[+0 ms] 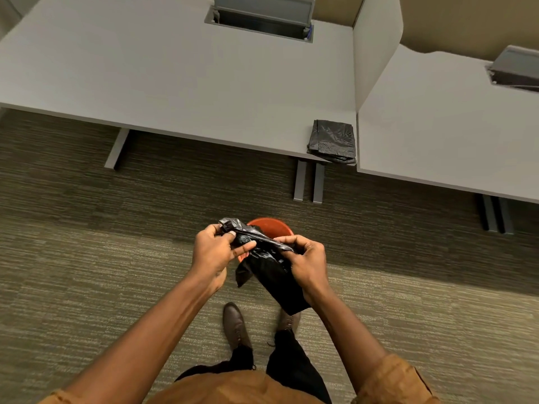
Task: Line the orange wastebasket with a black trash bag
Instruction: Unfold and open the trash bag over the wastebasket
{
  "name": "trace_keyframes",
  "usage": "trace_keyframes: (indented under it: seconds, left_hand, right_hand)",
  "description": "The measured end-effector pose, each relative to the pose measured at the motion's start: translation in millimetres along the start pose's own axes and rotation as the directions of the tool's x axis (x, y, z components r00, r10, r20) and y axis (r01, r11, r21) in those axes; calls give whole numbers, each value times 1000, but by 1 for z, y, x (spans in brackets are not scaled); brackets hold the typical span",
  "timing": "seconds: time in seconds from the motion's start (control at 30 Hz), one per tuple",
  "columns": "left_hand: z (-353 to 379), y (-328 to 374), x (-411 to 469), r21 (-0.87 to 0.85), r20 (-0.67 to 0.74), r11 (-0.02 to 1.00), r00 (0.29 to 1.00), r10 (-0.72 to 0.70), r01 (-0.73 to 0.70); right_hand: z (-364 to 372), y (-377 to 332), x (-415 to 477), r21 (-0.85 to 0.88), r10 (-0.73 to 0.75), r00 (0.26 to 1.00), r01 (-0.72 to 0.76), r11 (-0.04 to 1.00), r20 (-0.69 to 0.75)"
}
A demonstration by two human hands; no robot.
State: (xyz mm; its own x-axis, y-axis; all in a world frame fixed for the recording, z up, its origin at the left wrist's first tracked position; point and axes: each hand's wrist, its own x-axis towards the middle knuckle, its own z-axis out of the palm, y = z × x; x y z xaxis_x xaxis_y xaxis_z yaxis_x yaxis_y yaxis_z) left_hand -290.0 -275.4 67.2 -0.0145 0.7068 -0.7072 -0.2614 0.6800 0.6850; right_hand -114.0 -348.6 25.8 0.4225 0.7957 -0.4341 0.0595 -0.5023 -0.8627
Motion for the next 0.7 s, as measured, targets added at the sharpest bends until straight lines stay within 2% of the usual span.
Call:
trace_keyframes:
  seconds: [0.07, 0.17, 0.3, 0.37, 0.43, 0.53, 0.6, 0.7]
  left_hand:
    - [-2, -2, 2, 40, -9, 999, 1000, 3, -3]
    - [-6, -4, 2, 232, -12, 972, 999, 50, -46]
    - [-15, -6, -4, 529, 112, 831, 985, 133, -172]
    - [-18, -4, -6, 701, 188, 671, 970, 154, -242]
    - [-20, -6, -5, 840, 245, 450, 952, 183, -303]
    - [-18, -14, -3, 932, 257, 169, 914, 314, -320]
    - [-20, -16, -1, 961, 230, 56, 895, 383, -271]
    - [-30, -12, 10, 986, 157, -20, 892, 423, -164]
  right_hand:
    - [0, 2, 1, -22, 19, 994, -21, 1000, -107]
    - [-3, 5, 6, 11, 77, 952, -78, 997, -298]
    - [-13, -4, 10, -44, 43, 896, -70, 997, -443]
    - [-17, -10, 11, -82, 21, 875, -69, 994, -484]
    - [-23, -14, 15, -80, 18, 857, -69, 994, -515]
    - [-30, -17, 20, -4, 52, 839, -65, 998, -542]
    - [-36, -20, 22, 37, 68, 833, -56, 998, -549]
    - [-47, -21, 24, 29, 86, 827, -84, 996, -555]
